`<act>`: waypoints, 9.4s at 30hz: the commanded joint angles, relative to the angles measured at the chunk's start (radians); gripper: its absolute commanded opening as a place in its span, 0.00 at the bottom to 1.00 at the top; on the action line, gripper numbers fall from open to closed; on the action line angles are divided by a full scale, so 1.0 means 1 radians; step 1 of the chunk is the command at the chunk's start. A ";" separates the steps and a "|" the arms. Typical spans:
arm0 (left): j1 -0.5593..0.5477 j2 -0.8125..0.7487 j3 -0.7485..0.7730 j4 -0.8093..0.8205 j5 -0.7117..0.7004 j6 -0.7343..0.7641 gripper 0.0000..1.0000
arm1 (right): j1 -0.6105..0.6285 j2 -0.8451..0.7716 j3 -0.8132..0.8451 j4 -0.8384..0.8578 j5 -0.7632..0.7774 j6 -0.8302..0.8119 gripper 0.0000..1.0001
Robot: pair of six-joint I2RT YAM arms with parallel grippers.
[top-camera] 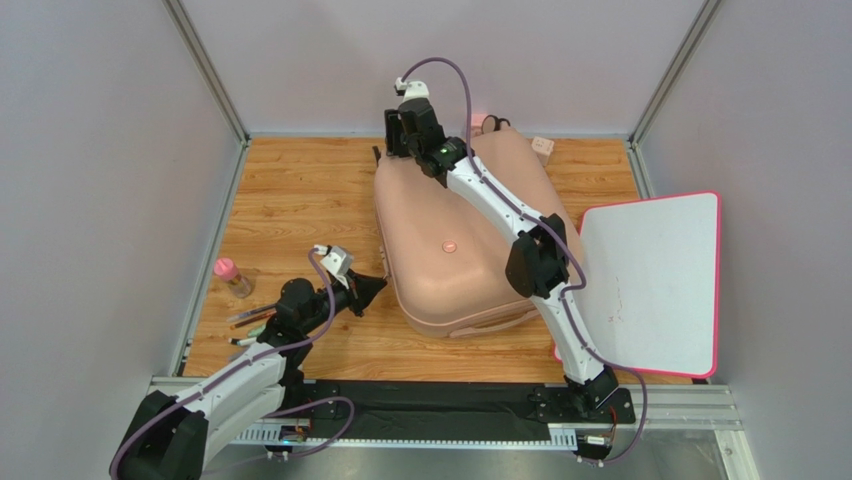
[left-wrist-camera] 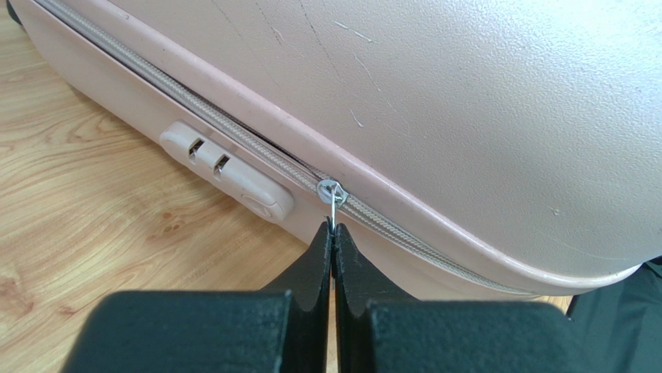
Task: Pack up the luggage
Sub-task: Zip the luggage at the center of the board.
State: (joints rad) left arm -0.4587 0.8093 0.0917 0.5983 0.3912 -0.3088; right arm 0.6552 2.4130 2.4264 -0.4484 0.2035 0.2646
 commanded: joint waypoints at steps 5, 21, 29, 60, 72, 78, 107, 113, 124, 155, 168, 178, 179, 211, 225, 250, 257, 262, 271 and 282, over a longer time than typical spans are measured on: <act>-0.011 -0.058 -0.012 0.049 0.032 -0.016 0.00 | 0.086 0.060 0.037 -0.141 -0.006 0.041 0.51; -0.023 -0.071 -0.023 0.051 0.021 -0.004 0.00 | 0.130 0.072 -0.054 -0.151 0.082 0.022 0.52; -0.023 -0.024 -0.006 0.052 0.008 0.004 0.00 | 0.214 -0.248 -0.383 0.007 0.085 0.036 0.52; -0.023 0.057 0.088 -0.021 -0.035 0.054 0.00 | 0.856 -1.273 -1.652 -0.139 0.433 0.311 0.43; -0.023 0.048 0.095 -0.074 -0.045 0.083 0.00 | 0.888 -1.098 -1.656 -0.187 0.706 0.311 0.48; -0.023 0.048 0.095 -0.078 -0.041 0.088 0.00 | 0.902 -1.175 -1.684 -0.193 0.764 0.305 0.50; -0.023 -0.071 0.075 -0.157 -0.074 0.082 0.00 | 0.652 -1.279 -1.782 0.053 0.295 0.023 0.64; -0.023 -0.068 0.079 -0.157 -0.069 0.088 0.00 | 0.636 -1.191 -1.759 0.103 0.191 -0.074 0.64; -0.023 -0.058 0.086 -0.161 -0.055 0.094 0.00 | 0.617 -1.083 -1.712 0.132 0.131 -0.176 0.62; -0.023 -0.073 0.083 -0.170 -0.063 0.099 0.00 | 0.543 -0.833 -1.544 0.027 0.226 -0.192 0.54; -0.023 0.042 0.125 -0.135 -0.098 0.108 0.00 | 0.543 -0.729 -1.483 -0.061 0.160 -0.191 0.08; 0.072 0.091 0.194 -0.181 -0.193 0.099 0.00 | 0.541 -0.739 -1.480 -0.092 0.105 -0.197 0.00; 0.090 0.105 0.204 -0.170 -0.172 0.094 0.00 | 0.541 -0.756 -1.484 -0.093 0.088 -0.196 0.00; 0.270 0.545 0.444 0.100 -0.089 0.036 0.00 | 0.541 -0.750 -1.477 -0.107 0.002 -0.211 0.00; 0.292 0.708 0.595 0.093 -0.058 0.037 0.00 | 0.541 -0.716 -1.463 -0.108 -0.004 -0.215 0.00; 0.293 0.199 0.483 -0.503 -0.333 -0.064 0.70 | 0.646 -1.060 -1.229 -0.432 0.057 -0.065 0.81; 0.292 0.050 0.456 -0.591 -0.275 -0.130 0.71 | 0.640 -1.200 -1.090 -0.447 0.199 -0.039 0.86; 0.285 0.093 0.456 -0.548 -0.212 -0.151 0.65 | 0.257 -1.198 -0.968 -0.475 0.209 0.054 0.99; 0.276 0.180 0.496 -0.532 -0.190 -0.159 0.64 | -0.506 -1.077 -1.067 -0.192 -0.085 0.228 1.00; 0.190 0.402 0.572 -0.440 -0.244 -0.210 0.65 | -0.601 -0.720 -0.981 -0.179 -0.084 0.315 1.00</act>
State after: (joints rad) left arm -0.2409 1.1690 0.5991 0.1009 0.1658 -0.4976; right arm 0.0399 1.6085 1.4029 -0.6346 0.1692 0.5381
